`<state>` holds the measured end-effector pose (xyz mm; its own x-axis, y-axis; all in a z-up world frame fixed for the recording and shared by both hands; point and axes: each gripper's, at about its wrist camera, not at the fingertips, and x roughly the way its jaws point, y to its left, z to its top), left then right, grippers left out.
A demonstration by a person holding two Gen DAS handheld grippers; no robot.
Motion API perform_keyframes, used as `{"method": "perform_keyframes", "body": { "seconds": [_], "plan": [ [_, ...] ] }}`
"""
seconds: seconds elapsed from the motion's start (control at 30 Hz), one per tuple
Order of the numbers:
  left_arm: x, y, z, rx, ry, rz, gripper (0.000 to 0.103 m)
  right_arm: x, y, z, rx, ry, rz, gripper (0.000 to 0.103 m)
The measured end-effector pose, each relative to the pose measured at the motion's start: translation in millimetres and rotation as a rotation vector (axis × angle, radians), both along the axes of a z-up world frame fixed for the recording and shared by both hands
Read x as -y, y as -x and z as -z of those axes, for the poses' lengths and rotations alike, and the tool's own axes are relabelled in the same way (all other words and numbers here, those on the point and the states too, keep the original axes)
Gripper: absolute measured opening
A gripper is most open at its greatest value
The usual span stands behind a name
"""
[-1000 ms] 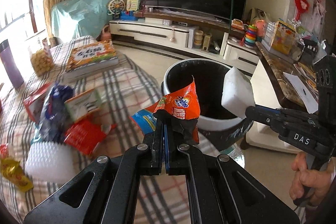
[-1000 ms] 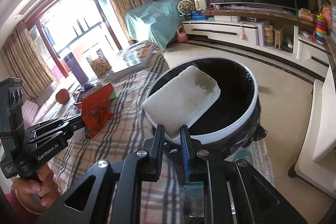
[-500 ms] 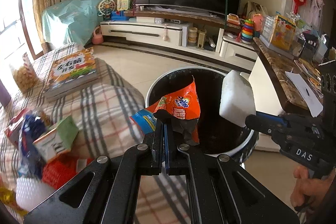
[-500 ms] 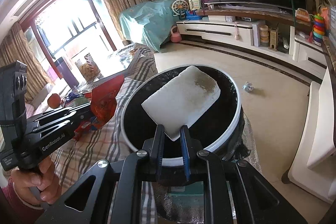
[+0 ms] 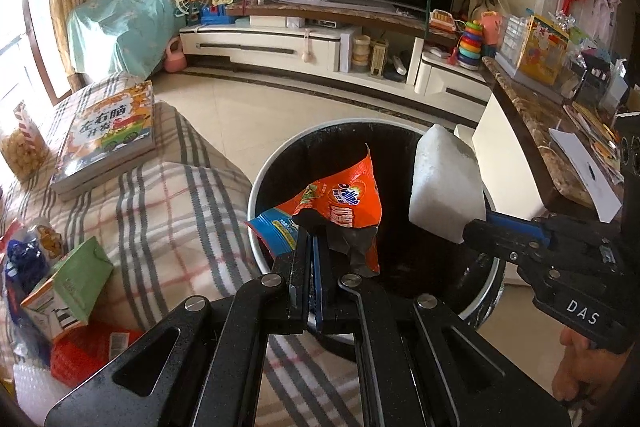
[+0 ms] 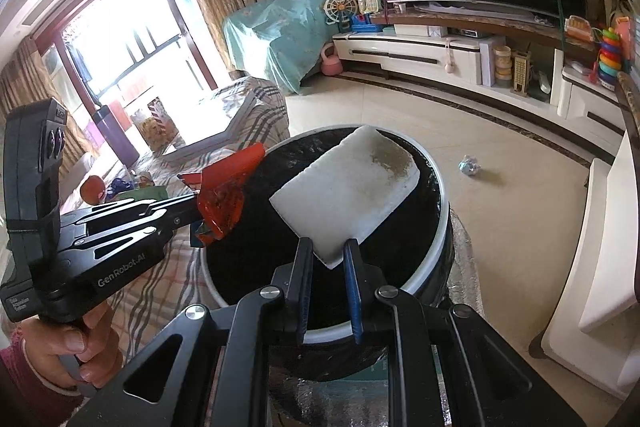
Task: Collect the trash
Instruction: 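Carry wrapper and sponge to the white bin and release both inside, then move both open grippers back over the bed items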
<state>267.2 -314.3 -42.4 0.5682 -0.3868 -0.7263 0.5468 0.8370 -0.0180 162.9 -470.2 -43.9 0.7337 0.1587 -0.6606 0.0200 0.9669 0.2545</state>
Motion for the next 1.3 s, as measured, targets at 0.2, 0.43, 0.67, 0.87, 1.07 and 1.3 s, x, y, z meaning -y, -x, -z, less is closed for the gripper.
{"method": "perform_keyframes", "body": {
  "seconds": [0.2,0.43,0.67,0.87,1.07,1.3],
  "plan": [
    [5,-3,5,-0.016,-0.018,0.015,0.013,2,0,3,-0.023,0.027,0.036,0.025],
    [-8,10,1,0.017,-0.003,-0.009,0.046,7,12,-3,0.013,-0.003,0.070,0.050],
    [-47,33,4,0.003,0.037,-0.076,0.059,0,29,-4,0.044,-0.037,0.103,0.078],
    [-85,61,5,0.020,0.040,-0.115,0.064,-21,37,-2,0.051,-0.089,0.097,0.092],
    [-133,85,4,0.033,0.052,-0.174,0.066,-55,41,-1,0.048,-0.109,0.049,0.092],
    [-198,105,4,0.040,0.103,-0.292,0.066,-97,45,1,0.041,-0.133,-0.013,0.093]
  ]
}}
